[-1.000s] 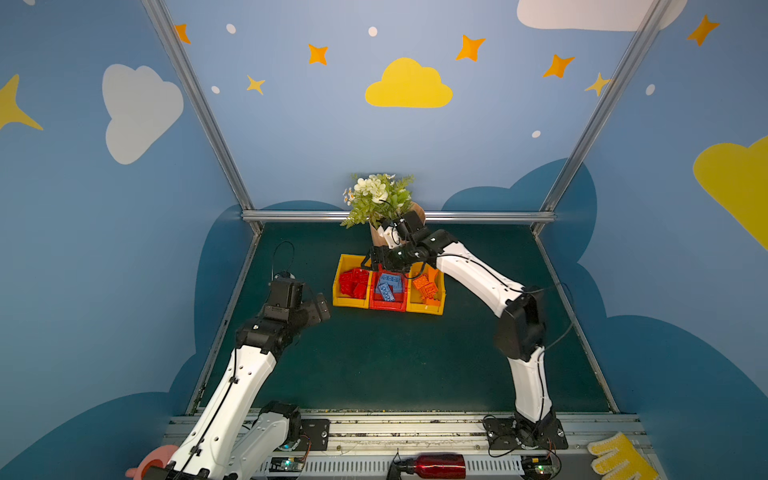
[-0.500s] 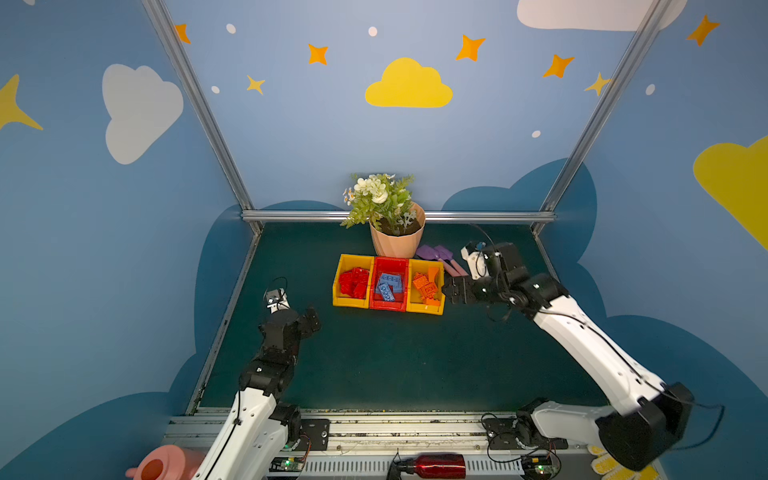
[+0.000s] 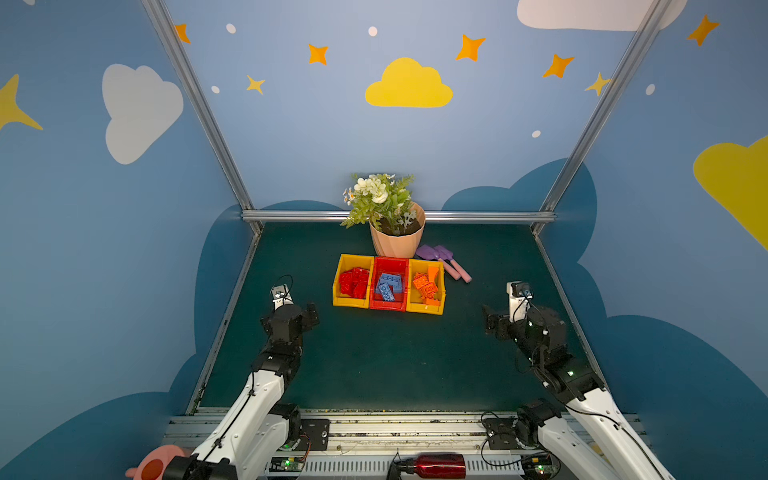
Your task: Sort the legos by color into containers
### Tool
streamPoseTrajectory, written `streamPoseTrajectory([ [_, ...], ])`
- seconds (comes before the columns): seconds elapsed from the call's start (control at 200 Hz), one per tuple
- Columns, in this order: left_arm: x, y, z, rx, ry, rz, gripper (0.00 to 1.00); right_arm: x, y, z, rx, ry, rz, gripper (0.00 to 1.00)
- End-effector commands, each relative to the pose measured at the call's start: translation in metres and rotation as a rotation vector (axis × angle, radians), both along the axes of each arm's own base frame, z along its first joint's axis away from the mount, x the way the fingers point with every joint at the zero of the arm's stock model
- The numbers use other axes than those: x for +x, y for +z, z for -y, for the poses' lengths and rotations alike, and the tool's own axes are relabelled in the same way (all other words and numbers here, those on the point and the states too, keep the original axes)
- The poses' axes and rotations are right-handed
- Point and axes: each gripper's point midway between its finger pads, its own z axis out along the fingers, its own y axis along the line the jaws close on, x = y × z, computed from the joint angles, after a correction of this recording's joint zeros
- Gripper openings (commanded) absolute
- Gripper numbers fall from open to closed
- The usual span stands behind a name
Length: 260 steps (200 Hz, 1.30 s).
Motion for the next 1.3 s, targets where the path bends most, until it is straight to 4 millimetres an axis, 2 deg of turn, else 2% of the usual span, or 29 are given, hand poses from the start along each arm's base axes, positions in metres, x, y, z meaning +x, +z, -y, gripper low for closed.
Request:
streamPoseTrajectory([
  [0.0, 0.013, 0.004, -0.008, -0.047, 0.016, 0.064, 1.0, 0.025, 0.007, 0.022, -0.016, -0.115, 0.098, 0.95],
  [0.095, 0.022, -0.002, -0.016, -0.069, 0.021, 0.065, 1.0, 0.046, -0.013, 0.041, -0.006, -0.193, 0.134, 0.95],
  [0.195, 0.035, -0.013, -0.023, -0.063, 0.026, 0.064, 1.0, 0.062, -0.042, 0.063, 0.017, -0.271, 0.094, 0.95],
  [0.28, 0.048, -0.016, -0.024, -0.052, 0.02, 0.07, 1.0, 0.073, -0.064, 0.072, -0.035, -0.287, 0.088, 0.95],
  [0.38, 0.063, -0.016, -0.018, -0.092, -0.009, 0.121, 1.0, 0.084, -0.076, 0.081, -0.054, -0.311, 0.092, 0.95],
  [0.455, 0.073, -0.028, -0.004, -0.08, -0.098, 0.088, 1.0, 0.094, -0.084, 0.077, -0.056, -0.264, 0.08, 0.95],
  [0.546, 0.076, -0.045, -0.001, -0.076, -0.111, 0.091, 1.0, 0.107, -0.09, 0.069, -0.087, -0.202, 0.014, 0.95],
  [0.656, 0.084, -0.045, 0.002, -0.076, -0.13, 0.063, 1.0, 0.109, -0.093, 0.063, -0.085, -0.159, -0.002, 0.95],
  [0.806, 0.083, -0.048, 0.003, -0.08, -0.131, 0.046, 1.0, 0.101, -0.088, 0.065, -0.051, -0.143, 0.035, 0.95],
  [1.001, 0.087, -0.05, 0.004, -0.087, -0.143, 0.025, 1.0, 0.102, -0.088, 0.059, 0.015, -0.133, 0.012, 0.95],
  [1.036, 0.087, -0.049, 0.005, -0.087, -0.145, 0.025, 1.0, 0.1, -0.089, 0.055, 0.068, -0.127, 0.025, 0.95],
  [1.101, 0.087, -0.05, 0.004, -0.087, -0.144, 0.024, 1.0, 0.101, -0.086, 0.037, 0.078, -0.022, 0.056, 0.95],
  [1.141, 0.087, -0.05, 0.004, -0.088, -0.144, 0.023, 1.0, 0.106, -0.087, 0.035, 0.073, -0.019, 0.087, 0.95],
  [1.216, 0.087, -0.05, 0.004, -0.087, -0.144, 0.024, 1.0, 0.113, -0.112, 0.039, 0.086, -0.041, 0.065, 0.95],
  [1.256, 0.087, -0.05, 0.005, -0.087, -0.145, 0.024, 1.0, 0.124, -0.105, 0.044, 0.093, -0.073, 0.126, 0.95],
  [1.296, 0.087, -0.05, 0.005, -0.088, -0.145, 0.023, 1.0, 0.123, -0.103, 0.044, 0.098, -0.066, 0.08, 0.95],
])
